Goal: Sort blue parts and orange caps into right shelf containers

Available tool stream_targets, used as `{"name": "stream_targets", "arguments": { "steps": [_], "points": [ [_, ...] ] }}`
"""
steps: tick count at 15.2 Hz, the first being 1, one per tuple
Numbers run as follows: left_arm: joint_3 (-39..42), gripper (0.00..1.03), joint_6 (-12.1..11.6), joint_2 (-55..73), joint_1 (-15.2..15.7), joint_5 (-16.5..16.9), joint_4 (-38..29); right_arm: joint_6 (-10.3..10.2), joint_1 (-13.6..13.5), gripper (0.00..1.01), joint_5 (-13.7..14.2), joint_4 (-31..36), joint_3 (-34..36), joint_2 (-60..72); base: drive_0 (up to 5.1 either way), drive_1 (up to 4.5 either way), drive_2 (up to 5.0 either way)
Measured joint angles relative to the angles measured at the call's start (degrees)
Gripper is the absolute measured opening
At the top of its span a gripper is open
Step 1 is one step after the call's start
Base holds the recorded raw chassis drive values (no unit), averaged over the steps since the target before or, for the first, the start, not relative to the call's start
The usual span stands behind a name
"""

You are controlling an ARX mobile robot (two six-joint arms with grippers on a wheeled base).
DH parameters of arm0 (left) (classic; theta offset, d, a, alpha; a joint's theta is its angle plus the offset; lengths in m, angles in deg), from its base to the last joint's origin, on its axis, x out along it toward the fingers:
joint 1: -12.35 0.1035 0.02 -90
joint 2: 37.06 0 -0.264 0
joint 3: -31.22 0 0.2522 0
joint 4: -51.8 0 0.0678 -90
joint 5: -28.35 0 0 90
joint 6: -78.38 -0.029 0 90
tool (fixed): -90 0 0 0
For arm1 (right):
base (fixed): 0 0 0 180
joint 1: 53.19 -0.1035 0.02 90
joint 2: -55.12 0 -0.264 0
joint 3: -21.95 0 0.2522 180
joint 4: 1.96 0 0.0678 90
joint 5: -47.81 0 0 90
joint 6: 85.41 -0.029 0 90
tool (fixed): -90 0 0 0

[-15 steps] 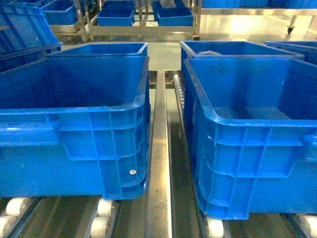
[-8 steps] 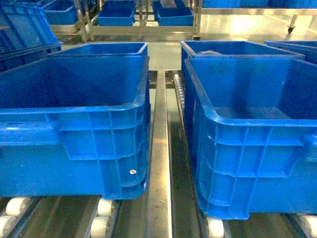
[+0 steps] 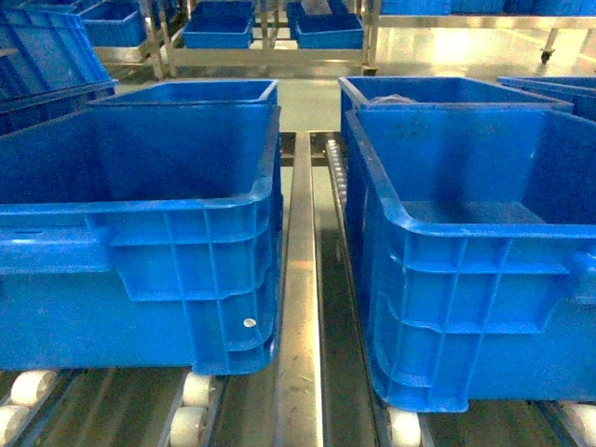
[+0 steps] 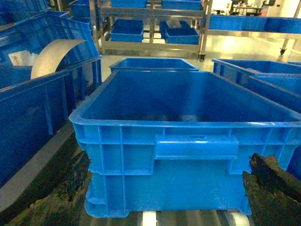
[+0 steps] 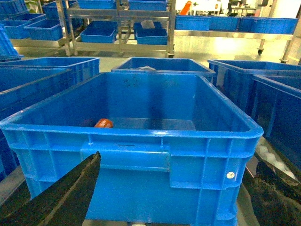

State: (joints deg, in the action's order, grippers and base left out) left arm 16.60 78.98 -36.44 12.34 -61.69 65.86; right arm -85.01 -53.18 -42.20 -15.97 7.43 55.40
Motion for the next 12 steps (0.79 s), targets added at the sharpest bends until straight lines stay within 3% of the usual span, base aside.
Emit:
{"name": "stream_targets", "arguments": {
  "steps": [12],
  "points": [
    [-0.02, 0.98, 0.0, 0.0, 0.0, 0.0, 0.0, 0.0, 0.0, 0.98, 0.0, 0.0, 0.0, 0.0, 0.0, 0.0, 0.0]
  ]
}}
